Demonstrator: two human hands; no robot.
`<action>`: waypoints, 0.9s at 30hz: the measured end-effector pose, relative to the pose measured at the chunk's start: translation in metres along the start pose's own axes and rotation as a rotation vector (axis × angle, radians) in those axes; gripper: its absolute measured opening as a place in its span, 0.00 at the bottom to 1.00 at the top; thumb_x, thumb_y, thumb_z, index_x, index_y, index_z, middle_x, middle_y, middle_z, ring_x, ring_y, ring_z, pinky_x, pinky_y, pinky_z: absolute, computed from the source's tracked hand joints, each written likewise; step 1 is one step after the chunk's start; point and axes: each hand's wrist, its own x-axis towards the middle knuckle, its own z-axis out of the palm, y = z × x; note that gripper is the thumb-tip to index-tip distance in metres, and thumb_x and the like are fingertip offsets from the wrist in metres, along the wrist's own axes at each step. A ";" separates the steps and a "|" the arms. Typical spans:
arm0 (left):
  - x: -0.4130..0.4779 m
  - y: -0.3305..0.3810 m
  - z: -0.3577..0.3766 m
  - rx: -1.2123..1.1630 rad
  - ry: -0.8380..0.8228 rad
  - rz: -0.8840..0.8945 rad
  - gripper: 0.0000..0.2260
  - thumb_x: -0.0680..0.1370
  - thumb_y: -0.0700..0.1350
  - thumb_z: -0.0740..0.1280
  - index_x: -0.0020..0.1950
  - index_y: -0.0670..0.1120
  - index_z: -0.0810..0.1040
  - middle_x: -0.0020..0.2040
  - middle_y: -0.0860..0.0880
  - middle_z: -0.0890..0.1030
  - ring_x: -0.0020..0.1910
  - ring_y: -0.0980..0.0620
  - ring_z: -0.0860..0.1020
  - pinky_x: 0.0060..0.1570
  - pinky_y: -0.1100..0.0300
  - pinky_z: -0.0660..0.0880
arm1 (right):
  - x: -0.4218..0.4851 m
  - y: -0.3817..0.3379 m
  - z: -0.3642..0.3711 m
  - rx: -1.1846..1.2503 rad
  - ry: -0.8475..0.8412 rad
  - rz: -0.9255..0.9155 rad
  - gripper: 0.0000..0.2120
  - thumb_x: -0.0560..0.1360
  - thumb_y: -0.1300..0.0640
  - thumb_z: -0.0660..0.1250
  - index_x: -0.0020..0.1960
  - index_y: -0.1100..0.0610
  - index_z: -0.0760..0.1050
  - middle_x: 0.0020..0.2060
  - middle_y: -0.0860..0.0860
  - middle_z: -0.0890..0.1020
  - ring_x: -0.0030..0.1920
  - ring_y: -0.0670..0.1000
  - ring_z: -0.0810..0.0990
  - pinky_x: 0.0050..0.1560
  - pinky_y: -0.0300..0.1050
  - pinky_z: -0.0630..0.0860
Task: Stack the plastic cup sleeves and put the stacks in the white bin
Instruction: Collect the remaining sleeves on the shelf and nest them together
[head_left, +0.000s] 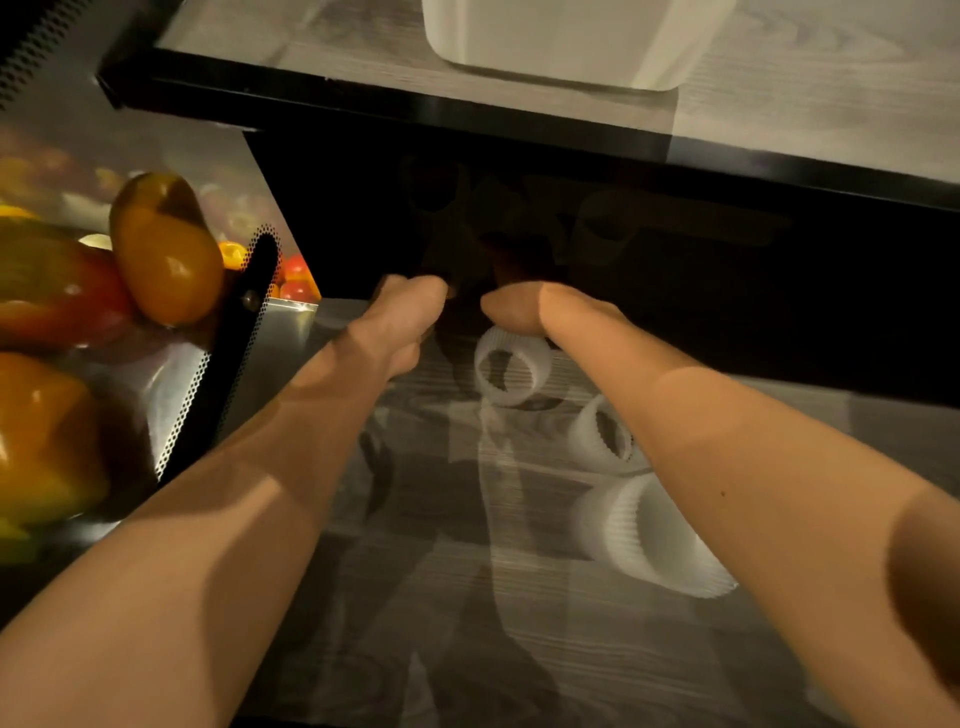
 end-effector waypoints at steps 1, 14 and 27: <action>0.002 0.001 0.002 -0.026 0.009 0.000 0.22 0.80 0.37 0.63 0.74 0.40 0.65 0.55 0.44 0.78 0.54 0.47 0.78 0.44 0.58 0.76 | 0.002 -0.001 0.000 0.013 0.027 -0.021 0.30 0.84 0.55 0.60 0.82 0.52 0.51 0.79 0.57 0.59 0.78 0.59 0.60 0.75 0.51 0.61; -0.033 0.010 -0.009 -0.095 0.007 0.304 0.03 0.80 0.42 0.65 0.49 0.50 0.76 0.50 0.47 0.81 0.47 0.51 0.80 0.43 0.60 0.78 | -0.031 0.025 -0.025 0.570 0.279 0.038 0.11 0.79 0.56 0.67 0.61 0.55 0.77 0.57 0.54 0.82 0.57 0.53 0.82 0.65 0.52 0.77; -0.049 -0.013 -0.018 0.169 -0.206 0.420 0.19 0.71 0.37 0.77 0.56 0.49 0.74 0.51 0.53 0.81 0.45 0.60 0.83 0.43 0.65 0.80 | -0.072 0.064 -0.013 0.567 0.183 -0.049 0.14 0.69 0.64 0.78 0.52 0.56 0.79 0.49 0.54 0.85 0.52 0.52 0.84 0.59 0.50 0.81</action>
